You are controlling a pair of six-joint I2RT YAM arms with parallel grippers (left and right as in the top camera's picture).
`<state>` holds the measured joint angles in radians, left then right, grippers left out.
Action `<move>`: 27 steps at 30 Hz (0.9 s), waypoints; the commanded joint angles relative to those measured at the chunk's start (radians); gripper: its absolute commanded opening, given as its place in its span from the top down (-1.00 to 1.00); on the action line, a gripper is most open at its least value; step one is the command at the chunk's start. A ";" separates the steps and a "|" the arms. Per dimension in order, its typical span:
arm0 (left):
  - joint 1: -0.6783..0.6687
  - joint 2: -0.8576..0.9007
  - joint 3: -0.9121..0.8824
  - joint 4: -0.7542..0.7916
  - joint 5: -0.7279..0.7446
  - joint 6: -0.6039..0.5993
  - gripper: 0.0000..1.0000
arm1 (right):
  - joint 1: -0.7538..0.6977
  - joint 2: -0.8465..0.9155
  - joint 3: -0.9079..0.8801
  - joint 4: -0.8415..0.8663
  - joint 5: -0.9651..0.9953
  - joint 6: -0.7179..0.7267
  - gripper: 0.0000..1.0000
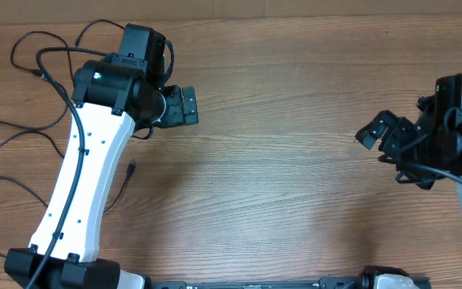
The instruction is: Untangle cables
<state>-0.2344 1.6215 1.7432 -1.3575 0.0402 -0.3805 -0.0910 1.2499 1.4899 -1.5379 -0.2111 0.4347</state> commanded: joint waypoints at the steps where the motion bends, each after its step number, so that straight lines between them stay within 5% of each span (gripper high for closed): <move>1: -0.002 -0.006 0.008 0.001 -0.006 0.026 -1.00 | -0.001 -0.112 0.004 -0.019 -0.023 -0.007 -0.99; 12: -0.002 -0.006 0.008 0.001 -0.006 0.026 -0.99 | 0.001 -0.467 0.003 -0.059 0.045 -0.076 -1.00; 27: -0.002 -0.006 0.008 0.001 -0.006 0.026 -0.99 | 0.001 -0.495 0.002 -0.155 0.037 -0.070 -1.00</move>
<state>-0.2344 1.6215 1.7432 -1.3579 0.0402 -0.3801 -0.0910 0.7528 1.4902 -1.6966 -0.1791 0.3725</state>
